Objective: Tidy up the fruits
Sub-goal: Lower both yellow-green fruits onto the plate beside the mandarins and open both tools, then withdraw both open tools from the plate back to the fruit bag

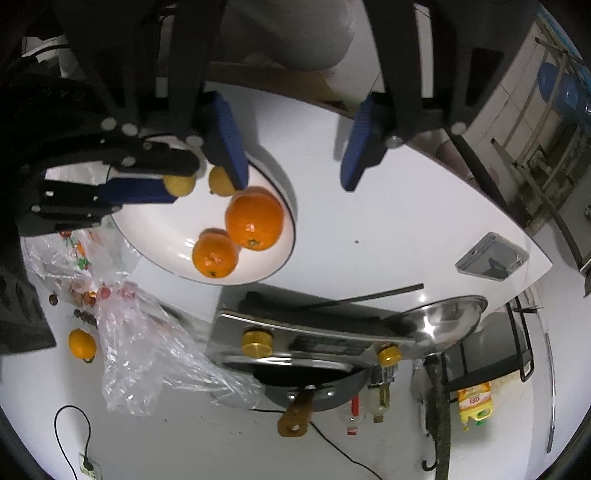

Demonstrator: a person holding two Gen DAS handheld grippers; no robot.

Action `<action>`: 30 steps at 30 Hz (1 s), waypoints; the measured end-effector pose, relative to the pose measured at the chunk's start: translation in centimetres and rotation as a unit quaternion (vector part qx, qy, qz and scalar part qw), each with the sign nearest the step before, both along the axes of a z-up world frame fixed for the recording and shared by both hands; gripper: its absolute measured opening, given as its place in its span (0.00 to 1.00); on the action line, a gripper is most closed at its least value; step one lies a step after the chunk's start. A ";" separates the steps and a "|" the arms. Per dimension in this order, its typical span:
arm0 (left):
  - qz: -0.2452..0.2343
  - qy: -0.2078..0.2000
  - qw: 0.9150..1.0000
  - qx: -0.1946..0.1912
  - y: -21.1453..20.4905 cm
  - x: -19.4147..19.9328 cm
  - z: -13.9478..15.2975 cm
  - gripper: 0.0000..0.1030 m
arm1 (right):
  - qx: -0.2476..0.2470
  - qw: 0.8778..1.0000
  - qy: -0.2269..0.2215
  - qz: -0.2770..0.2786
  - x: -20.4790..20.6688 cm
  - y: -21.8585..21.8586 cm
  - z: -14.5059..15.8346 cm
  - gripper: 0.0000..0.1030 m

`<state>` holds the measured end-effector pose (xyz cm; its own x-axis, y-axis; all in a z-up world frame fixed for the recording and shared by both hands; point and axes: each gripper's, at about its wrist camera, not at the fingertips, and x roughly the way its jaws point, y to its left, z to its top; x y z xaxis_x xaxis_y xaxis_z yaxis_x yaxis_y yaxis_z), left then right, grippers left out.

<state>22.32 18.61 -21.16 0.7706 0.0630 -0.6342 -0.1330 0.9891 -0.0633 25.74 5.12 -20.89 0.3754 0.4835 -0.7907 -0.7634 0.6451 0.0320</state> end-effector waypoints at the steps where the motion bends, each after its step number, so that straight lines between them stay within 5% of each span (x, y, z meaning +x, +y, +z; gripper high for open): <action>1: 0.000 0.000 1.000 -0.002 0.2 0.0 -0.1 0.52 | -0.001 1.000 0.002 0.001 0.0 0.2 -0.1 0.27; 12: 0.002 -0.003 1.000 -0.013 0.8 -0.3 -0.3 0.52 | -0.004 1.000 0.026 -0.010 0.5 0.8 -0.9 0.27; 30: 0.000 -0.023 1.000 -0.003 -1.0 -2.1 1.8 0.52 | 0.007 1.000 0.003 -0.023 -1.0 -1.0 1.3 0.36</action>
